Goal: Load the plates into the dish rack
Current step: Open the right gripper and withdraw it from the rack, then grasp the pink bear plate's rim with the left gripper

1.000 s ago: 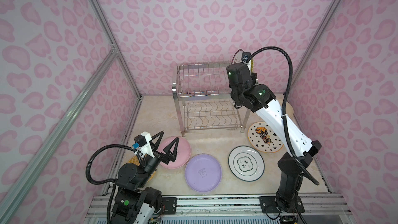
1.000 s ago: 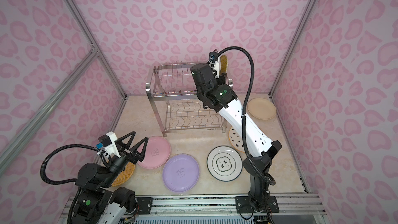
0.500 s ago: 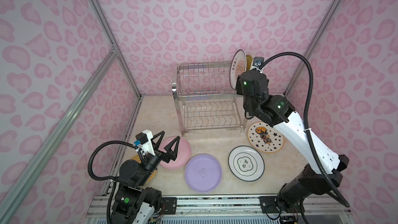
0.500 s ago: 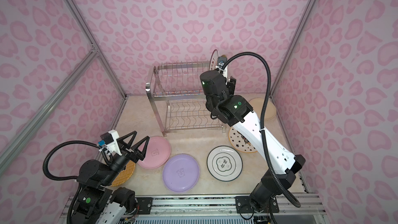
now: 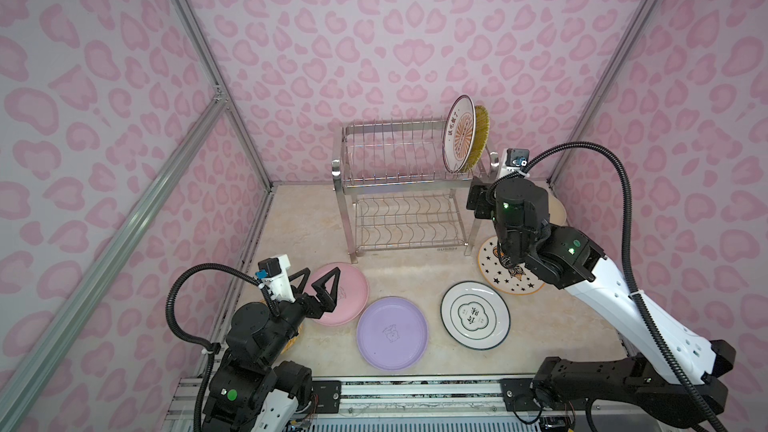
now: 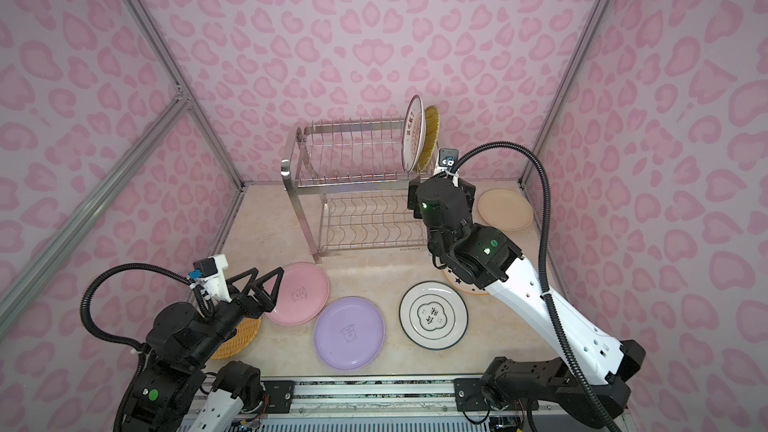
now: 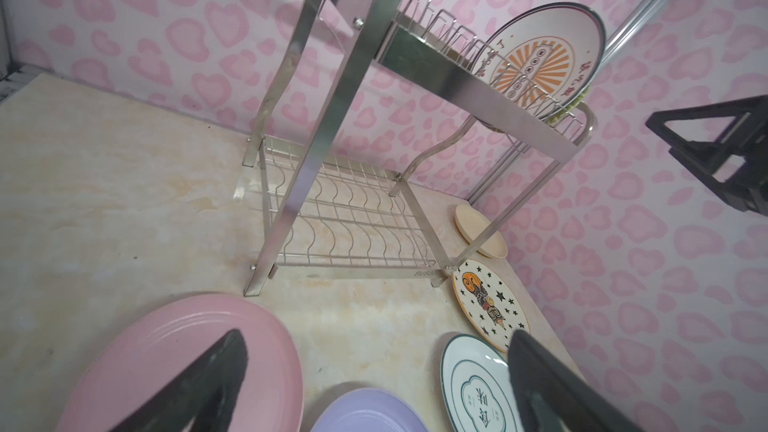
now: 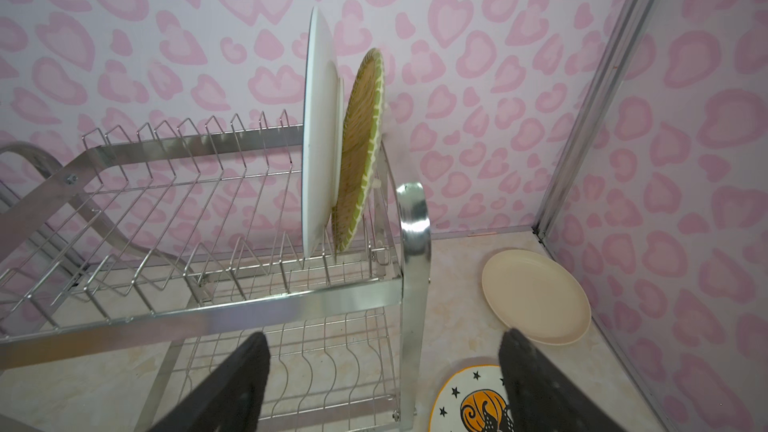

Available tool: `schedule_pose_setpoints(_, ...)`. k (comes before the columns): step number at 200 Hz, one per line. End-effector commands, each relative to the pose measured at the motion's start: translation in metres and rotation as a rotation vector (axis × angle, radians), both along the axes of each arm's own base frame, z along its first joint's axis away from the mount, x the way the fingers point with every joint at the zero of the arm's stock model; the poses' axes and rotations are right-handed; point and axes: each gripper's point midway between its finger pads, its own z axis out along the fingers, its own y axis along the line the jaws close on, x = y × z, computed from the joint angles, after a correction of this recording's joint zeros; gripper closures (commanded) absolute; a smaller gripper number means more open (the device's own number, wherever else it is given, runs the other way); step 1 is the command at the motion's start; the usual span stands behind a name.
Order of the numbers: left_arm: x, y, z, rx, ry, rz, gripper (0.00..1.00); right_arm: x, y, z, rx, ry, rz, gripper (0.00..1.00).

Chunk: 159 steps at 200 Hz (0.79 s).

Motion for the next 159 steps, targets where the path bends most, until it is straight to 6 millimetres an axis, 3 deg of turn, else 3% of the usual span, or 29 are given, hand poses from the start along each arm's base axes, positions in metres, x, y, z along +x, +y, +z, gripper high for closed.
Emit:
schedule_pose_setpoints(1, -0.004, 0.013, -0.028, -0.029, 0.157, 0.087, 0.01, -0.001, 0.012, -0.016, 0.026, 0.009, 0.075, 0.11)
schedule_pose_setpoints(47, 0.006, 0.019, -0.057, 0.045, 0.366, 0.143, 0.05, -0.017, 0.029, -0.056, 0.043, 0.068, 0.23, 0.09)
schedule_pose_setpoints(73, 0.02, 0.015, -0.074, 0.172, 0.489, 0.119, 0.07, -0.033, 0.045, -0.078, 0.079, 0.087, 0.378, 0.03)
schedule_pose_setpoints(115, 0.054, 0.019, -0.092, 0.319, 0.6, 0.146, 0.09, -0.046, 0.059, -0.124, 0.117, 0.169, 0.476, 0.03)
schedule_pose_setpoints(159, 0.079, 0.046, -0.151, 0.269, 0.78, 0.272, 0.16, -0.053, 0.075, -0.163, 0.175, 0.254, 0.559, 0.03)
